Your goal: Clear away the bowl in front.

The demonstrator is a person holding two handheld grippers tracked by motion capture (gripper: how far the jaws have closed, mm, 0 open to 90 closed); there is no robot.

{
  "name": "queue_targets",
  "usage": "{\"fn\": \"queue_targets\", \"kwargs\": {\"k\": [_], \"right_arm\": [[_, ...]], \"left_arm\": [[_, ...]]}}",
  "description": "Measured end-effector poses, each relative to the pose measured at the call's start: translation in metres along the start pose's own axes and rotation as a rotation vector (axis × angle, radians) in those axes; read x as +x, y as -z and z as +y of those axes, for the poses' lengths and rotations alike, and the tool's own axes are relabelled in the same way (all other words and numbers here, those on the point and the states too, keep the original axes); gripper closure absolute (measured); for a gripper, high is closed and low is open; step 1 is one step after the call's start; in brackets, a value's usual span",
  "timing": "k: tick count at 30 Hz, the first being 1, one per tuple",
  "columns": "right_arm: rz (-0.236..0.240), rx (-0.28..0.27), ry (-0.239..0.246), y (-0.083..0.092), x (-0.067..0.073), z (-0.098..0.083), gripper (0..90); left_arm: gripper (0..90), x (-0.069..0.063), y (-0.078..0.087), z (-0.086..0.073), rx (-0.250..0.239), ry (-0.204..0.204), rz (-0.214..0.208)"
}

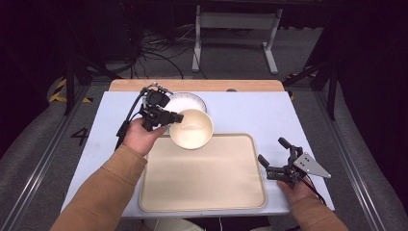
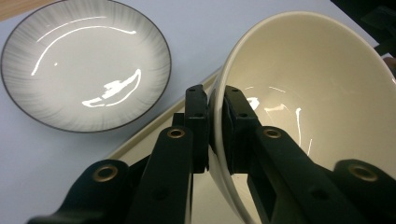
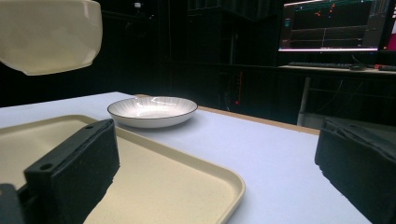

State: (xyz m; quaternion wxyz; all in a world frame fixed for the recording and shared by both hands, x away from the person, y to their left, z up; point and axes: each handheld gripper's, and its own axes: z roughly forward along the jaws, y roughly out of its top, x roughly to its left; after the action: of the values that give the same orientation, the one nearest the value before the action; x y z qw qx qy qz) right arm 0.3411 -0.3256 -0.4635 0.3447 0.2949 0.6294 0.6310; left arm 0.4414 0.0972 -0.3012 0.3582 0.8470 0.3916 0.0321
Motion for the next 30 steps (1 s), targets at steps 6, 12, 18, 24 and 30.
{"fn": "queue_targets", "kwargs": {"k": [6,12,18,24,30], "right_arm": [[0.000,-0.001,-0.001,0.000,0.000,0.000,0.1],[0.000,0.000,0.001,0.000,0.000,0.000,0.1],[0.000,0.000,0.001,0.000,0.000,0.000,0.1],[0.000,0.000,0.001,0.000,0.000,0.000,0.1],[0.000,0.000,-0.002,0.000,0.000,0.000,0.1]], "left_arm": [[82.8,-0.013,-0.004,0.001,0.032,-0.056,-0.030],[82.8,-0.023,-0.010,0.001,0.060,-0.084,-0.042],[82.8,-0.031,-0.018,0.001,0.093,-0.120,-0.060],[82.8,-0.033,-0.028,0.000,0.133,-0.150,-0.068],[82.8,-0.033,-0.041,-0.003,0.167,-0.159,-0.082]]}}
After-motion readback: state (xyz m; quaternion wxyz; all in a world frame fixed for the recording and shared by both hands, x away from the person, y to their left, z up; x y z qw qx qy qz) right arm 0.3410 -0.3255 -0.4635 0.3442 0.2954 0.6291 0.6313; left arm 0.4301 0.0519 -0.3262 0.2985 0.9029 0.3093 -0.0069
